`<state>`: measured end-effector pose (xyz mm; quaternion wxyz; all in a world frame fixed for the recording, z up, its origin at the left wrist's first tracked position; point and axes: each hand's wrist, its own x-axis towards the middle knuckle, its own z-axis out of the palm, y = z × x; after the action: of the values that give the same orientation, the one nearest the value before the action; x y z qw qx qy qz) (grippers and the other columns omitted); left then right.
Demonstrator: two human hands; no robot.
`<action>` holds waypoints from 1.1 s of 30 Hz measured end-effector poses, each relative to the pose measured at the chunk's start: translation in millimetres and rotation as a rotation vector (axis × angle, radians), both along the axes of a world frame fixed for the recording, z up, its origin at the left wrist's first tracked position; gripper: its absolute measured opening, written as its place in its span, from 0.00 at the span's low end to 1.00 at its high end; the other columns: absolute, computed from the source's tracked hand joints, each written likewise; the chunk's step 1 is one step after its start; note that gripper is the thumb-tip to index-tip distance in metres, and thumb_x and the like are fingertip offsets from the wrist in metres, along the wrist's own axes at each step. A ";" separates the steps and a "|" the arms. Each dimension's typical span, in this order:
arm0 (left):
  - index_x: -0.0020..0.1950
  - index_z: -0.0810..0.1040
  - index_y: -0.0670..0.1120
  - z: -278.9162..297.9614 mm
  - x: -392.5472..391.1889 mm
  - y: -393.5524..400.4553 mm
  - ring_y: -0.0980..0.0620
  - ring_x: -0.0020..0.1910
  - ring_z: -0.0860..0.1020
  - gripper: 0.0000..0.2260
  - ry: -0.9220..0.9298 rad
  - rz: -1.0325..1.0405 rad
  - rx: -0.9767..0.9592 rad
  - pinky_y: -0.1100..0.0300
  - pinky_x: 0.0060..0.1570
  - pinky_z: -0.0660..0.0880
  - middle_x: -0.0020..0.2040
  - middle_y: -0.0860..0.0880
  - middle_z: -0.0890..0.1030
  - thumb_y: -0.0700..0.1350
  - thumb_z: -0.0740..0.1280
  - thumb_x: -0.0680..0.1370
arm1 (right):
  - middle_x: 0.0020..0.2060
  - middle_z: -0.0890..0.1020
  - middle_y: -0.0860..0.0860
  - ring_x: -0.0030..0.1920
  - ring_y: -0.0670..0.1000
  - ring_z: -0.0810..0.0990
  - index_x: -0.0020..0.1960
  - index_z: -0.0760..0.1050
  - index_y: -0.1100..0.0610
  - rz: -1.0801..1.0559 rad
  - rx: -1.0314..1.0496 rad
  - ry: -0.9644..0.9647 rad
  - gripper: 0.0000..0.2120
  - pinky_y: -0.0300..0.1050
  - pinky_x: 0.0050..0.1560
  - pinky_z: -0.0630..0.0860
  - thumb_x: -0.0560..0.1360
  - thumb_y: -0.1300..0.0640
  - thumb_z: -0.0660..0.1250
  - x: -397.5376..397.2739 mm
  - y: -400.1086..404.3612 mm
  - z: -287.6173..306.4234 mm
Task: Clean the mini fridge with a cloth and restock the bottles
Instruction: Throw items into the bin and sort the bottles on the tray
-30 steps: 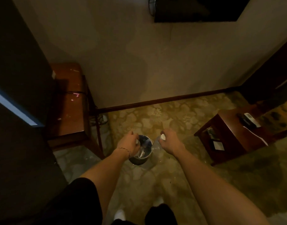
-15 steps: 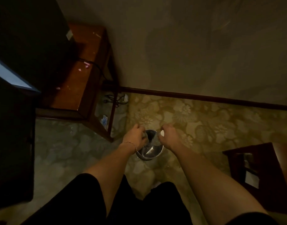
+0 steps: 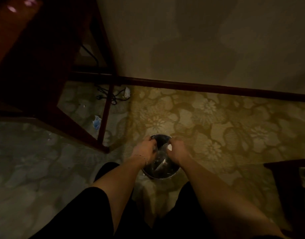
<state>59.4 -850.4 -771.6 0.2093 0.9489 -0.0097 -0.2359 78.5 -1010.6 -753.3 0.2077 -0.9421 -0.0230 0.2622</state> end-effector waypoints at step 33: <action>0.68 0.71 0.51 349.1 -65.3 9.9 0.46 0.59 0.75 0.22 -0.127 0.076 0.112 0.49 0.55 0.76 0.62 0.48 0.71 0.58 0.64 0.77 | 0.66 0.72 0.52 0.62 0.55 0.76 0.71 0.71 0.55 0.166 -0.045 -0.132 0.23 0.51 0.59 0.77 0.79 0.47 0.66 -45.4 -11.2 355.0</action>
<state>-5.9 -840.5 -422.5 0.1637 0.9719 0.0263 -0.1674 33.2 -1021.8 -398.2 0.1620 -0.9566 -0.1086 0.2164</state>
